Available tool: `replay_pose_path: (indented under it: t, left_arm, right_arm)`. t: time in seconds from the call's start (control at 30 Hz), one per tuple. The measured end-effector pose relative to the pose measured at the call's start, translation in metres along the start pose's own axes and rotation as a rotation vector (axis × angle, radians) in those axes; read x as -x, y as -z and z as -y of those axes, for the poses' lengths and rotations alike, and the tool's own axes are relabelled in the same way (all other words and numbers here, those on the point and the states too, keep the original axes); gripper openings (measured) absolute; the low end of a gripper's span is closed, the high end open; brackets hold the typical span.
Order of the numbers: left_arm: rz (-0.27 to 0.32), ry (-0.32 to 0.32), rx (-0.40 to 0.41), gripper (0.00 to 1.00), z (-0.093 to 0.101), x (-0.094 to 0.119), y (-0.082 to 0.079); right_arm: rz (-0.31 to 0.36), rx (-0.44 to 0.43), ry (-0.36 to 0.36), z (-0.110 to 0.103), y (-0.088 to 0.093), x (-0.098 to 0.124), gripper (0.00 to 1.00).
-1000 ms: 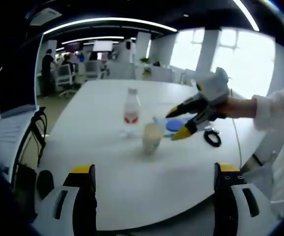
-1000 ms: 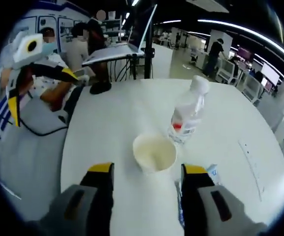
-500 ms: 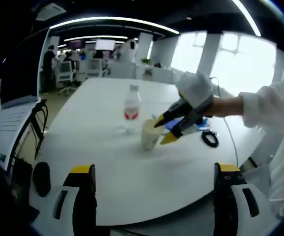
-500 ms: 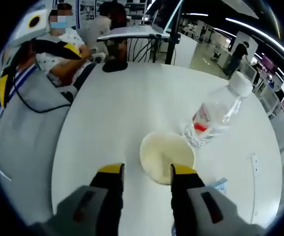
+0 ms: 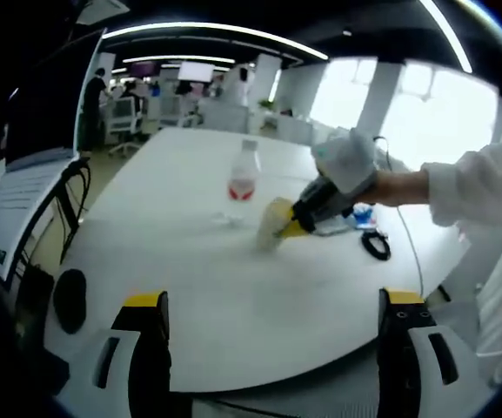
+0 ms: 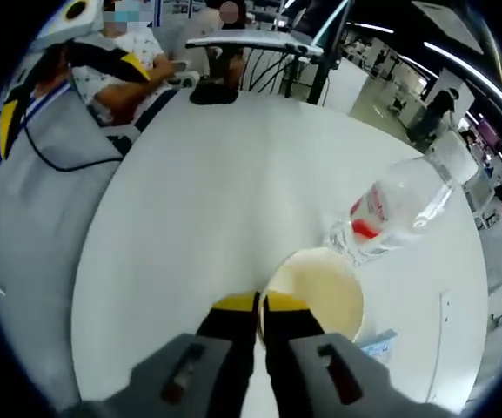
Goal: Arrange the tabletop items into an orderly group along one side of the table until the central work area is clear of visible clutter.
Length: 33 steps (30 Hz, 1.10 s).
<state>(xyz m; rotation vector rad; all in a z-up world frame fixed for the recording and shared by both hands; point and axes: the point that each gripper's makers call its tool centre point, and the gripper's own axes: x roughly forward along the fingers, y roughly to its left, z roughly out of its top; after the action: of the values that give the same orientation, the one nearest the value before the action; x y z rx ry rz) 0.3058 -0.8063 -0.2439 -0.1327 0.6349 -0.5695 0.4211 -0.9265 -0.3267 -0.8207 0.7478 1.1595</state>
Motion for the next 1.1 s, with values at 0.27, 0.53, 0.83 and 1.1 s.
replay_pose_path:
  t: [0.27, 0.53, 0.83, 1.1]
  left_arm:
    - [-0.012, 0.021, 0.004, 0.96, 0.004, -0.006, 0.003]
    - [-0.018, 0.031, 0.007, 0.96, 0.009, -0.008, 0.006]
    - [-0.023, 0.035, 0.028, 0.95, 0.01, -0.009, 0.011]
    - [-0.028, 0.023, 0.052, 0.95, 0.004, -0.01, 0.018]
  right_arm:
    - [0.021, 0.008, 0.027, 0.015, 0.0, 0.01, 0.0]
    - [-0.001, -0.01, 0.074, 0.049, 0.017, 0.018, 0.0]
    - [-0.041, -0.025, 0.113, 0.092, 0.03, 0.014, 0.0]
    - [-0.083, 0.0, 0.078, 0.09, 0.028, 0.0, 0.0]
